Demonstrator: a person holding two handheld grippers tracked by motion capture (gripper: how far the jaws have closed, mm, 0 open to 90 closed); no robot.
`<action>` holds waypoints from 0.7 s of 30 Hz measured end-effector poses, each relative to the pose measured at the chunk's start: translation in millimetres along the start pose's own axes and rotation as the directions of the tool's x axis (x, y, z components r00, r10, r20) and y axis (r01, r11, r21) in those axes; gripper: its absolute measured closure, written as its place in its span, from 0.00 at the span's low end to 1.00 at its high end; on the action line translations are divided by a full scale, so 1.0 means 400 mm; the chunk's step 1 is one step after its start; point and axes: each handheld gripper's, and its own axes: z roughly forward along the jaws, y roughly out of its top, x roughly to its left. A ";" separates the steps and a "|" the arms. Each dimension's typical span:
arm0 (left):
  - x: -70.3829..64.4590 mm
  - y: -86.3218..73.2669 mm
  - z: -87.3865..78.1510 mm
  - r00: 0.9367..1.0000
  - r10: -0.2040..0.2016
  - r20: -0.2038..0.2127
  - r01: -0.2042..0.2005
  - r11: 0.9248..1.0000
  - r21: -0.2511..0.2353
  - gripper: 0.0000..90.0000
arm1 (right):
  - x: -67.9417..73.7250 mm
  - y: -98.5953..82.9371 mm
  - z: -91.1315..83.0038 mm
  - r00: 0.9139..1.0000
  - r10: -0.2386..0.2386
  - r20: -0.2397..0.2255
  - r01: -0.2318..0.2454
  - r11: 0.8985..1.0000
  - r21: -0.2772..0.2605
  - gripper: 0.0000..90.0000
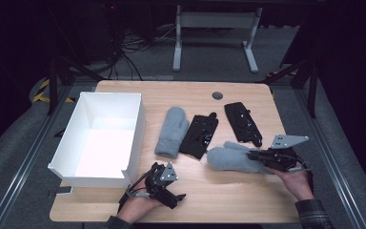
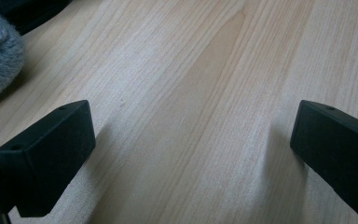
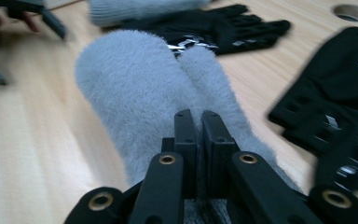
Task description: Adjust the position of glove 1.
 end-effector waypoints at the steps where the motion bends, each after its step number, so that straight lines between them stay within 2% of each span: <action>1: 0.000 0.000 0.000 1.000 -0.001 0.000 0.001 1.000 0.001 0.00 | 0.017 0.005 0.008 1.000 -0.005 -0.011 0.005 1.000 0.006 0.96; 8: 0.000 0.000 0.000 1.000 -0.001 0.001 0.001 1.000 0.000 0.00 | 0.104 0.024 0.068 0.997 -0.041 -0.064 0.044 0.998 0.050 0.96; 9: 0.000 0.000 0.000 1.000 -0.001 0.000 0.001 1.000 0.001 0.00 | 0.104 0.024 0.068 0.997 -0.041 -0.064 0.044 0.998 0.050 0.96; 12: 0.000 0.001 0.001 1.000 -0.002 0.000 0.002 1.000 -0.001 0.00 | 0.136 0.031 0.103 0.995 -0.059 -0.076 0.065 0.995 0.079 0.96; 16: 0.000 0.001 0.001 1.000 -0.002 0.000 0.002 1.000 0.000 0.00 | 0.151 0.029 0.135 0.993 -0.068 -0.092 0.078 0.991 0.113 0.95; 18: 0.000 0.000 0.000 1.000 -0.005 -0.001 0.005 1.000 0.003 0.00 | 0.155 0.023 0.147 0.993 -0.063 -0.100 0.076 0.988 0.134 0.90; 19: 0.000 0.001 0.000 1.000 -0.002 -0.001 0.002 1.000 0.002 0.00 | 0.157 0.022 0.149 0.992 -0.071 -0.102 0.085 0.987 0.139 0.84; 21: -0.003 0.003 0.002 1.000 -0.014 -0.008 0.014 1.000 0.002 0.00 | 0.159 0.024 0.142 0.992 -0.074 -0.100 0.087 0.988 0.125 0.74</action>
